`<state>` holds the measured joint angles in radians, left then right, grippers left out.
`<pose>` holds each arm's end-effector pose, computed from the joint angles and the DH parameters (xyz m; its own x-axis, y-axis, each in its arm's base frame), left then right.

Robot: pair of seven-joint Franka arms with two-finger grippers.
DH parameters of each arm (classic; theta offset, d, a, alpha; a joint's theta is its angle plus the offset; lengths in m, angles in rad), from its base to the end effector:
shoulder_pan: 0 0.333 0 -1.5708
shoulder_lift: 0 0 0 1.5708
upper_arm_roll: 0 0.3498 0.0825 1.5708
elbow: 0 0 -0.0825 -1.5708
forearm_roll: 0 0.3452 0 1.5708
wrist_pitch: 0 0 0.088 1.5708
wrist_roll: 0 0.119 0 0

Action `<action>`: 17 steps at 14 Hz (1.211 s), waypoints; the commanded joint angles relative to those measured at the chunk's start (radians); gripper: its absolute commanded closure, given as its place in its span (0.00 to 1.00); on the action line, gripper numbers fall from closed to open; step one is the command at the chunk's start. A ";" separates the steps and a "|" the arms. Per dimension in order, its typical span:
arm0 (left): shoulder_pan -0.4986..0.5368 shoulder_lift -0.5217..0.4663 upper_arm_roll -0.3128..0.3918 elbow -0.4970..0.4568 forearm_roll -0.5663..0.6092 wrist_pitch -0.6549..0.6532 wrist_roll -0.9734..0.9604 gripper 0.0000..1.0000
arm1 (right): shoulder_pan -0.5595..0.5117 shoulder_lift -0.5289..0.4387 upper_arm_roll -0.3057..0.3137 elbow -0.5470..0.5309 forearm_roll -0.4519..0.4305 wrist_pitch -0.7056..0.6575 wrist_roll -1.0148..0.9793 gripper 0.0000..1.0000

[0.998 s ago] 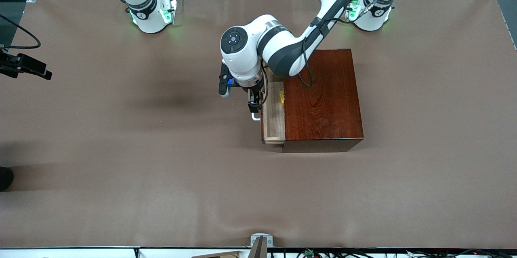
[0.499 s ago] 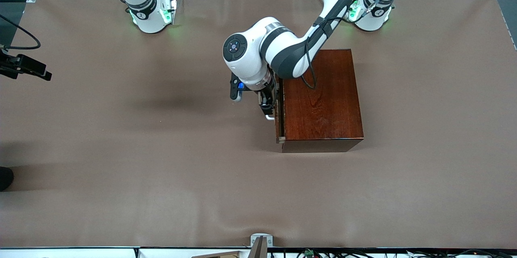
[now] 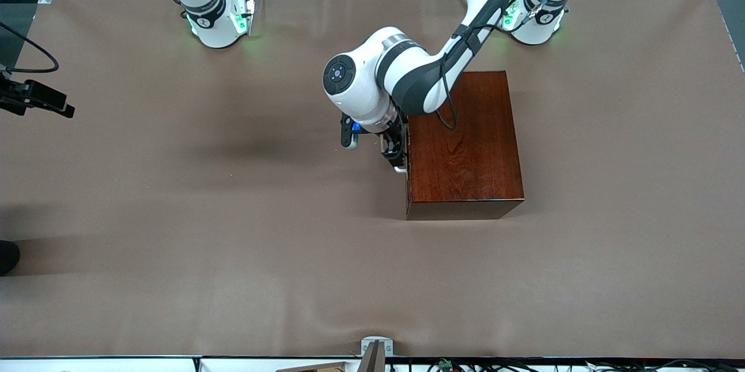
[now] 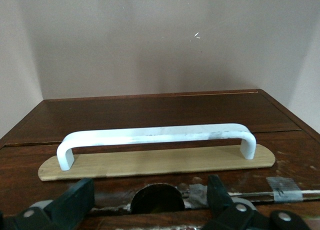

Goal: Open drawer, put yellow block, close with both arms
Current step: 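Push the drawer shut into the box with the left gripper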

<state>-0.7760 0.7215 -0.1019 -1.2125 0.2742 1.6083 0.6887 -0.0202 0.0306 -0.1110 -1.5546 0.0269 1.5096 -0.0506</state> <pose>0.4801 -0.4991 0.3584 -0.0446 -0.9301 -0.3646 -0.9981 0.0257 0.0565 0.5143 -0.0635 0.6325 0.9941 -0.0787 -0.0740 -0.0809 -0.9963 -0.0273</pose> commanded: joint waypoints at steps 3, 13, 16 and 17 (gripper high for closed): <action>0.001 -0.013 0.018 -0.027 0.077 -0.064 0.002 0.00 | -0.017 0.000 0.013 0.002 0.008 0.007 -0.003 0.00; 0.007 -0.106 -0.009 -0.005 -0.072 0.269 -0.211 0.00 | -0.014 0.005 0.013 0.004 0.007 0.011 -0.003 0.00; 0.088 -0.232 0.007 -0.010 -0.085 0.237 -0.299 0.00 | -0.010 0.008 0.014 0.004 0.007 0.021 -0.003 0.00; 0.137 -0.267 0.005 -0.010 -0.116 0.214 -0.302 0.00 | -0.009 0.008 0.014 0.002 0.008 0.023 -0.003 0.00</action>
<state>-0.7248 0.5543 -0.0934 -1.1826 0.2095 1.8584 0.4001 -0.0200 0.0359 -0.1065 -1.5554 0.0275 1.5246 -0.0506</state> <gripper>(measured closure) 0.000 0.000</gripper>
